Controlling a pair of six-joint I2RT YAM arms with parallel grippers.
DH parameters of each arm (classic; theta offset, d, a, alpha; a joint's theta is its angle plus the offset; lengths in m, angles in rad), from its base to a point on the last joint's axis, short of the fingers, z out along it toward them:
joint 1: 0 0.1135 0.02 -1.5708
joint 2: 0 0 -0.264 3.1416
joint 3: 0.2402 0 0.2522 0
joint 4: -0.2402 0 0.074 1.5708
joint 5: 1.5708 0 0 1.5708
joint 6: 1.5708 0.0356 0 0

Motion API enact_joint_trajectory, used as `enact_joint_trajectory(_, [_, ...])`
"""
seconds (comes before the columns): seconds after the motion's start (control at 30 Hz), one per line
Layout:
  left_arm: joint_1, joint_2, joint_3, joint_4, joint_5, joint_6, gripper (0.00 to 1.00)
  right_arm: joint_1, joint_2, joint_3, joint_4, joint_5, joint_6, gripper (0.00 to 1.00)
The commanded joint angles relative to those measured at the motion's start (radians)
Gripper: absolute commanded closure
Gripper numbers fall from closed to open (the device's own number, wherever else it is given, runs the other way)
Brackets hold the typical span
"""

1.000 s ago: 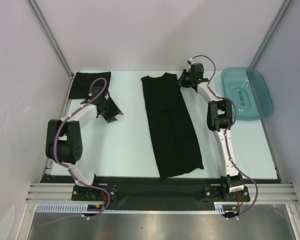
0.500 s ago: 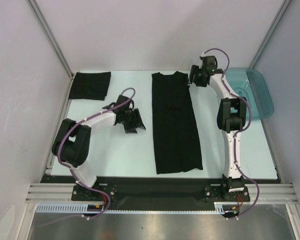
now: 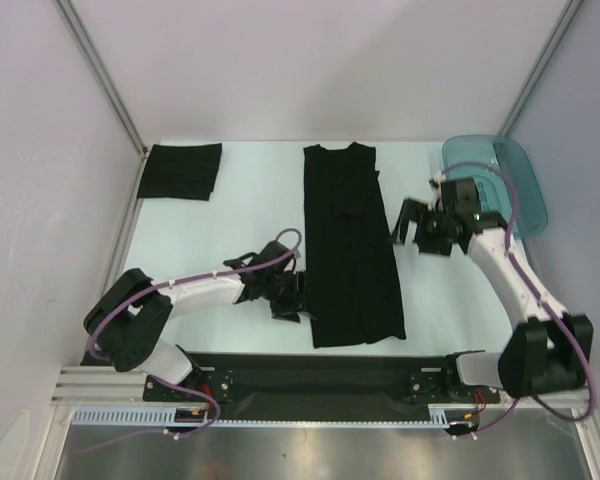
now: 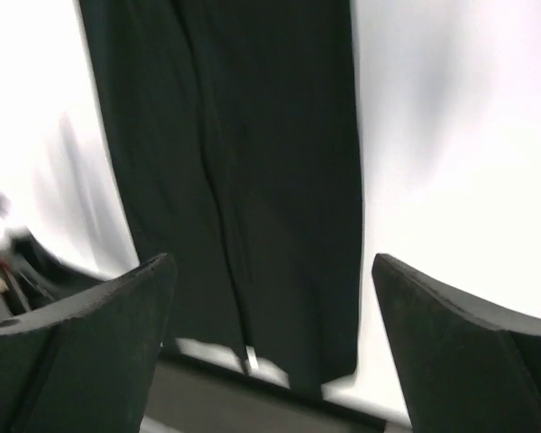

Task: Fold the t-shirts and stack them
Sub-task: Fold the tshirt

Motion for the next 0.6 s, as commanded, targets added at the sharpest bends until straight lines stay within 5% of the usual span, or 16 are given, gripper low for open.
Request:
enact_joint_trajectory(0.0, [-0.085,-0.030,-0.002,0.028,-0.026,-0.104,0.45,0.028,-0.152,-0.187,-0.063,-0.057,0.038,0.06])
enact_joint_trajectory(0.2, [-0.187,-0.052,-0.083,0.024,-0.058,-0.221,0.48,0.039,-0.384,-0.354,-0.118,-0.043,0.137,0.28])
enact_joint_trajectory(0.57, [-0.237,0.023,-0.166,0.202,-0.018,-0.410,0.52,0.030,-0.436,-0.344,-0.152,-0.034,0.210,0.36])
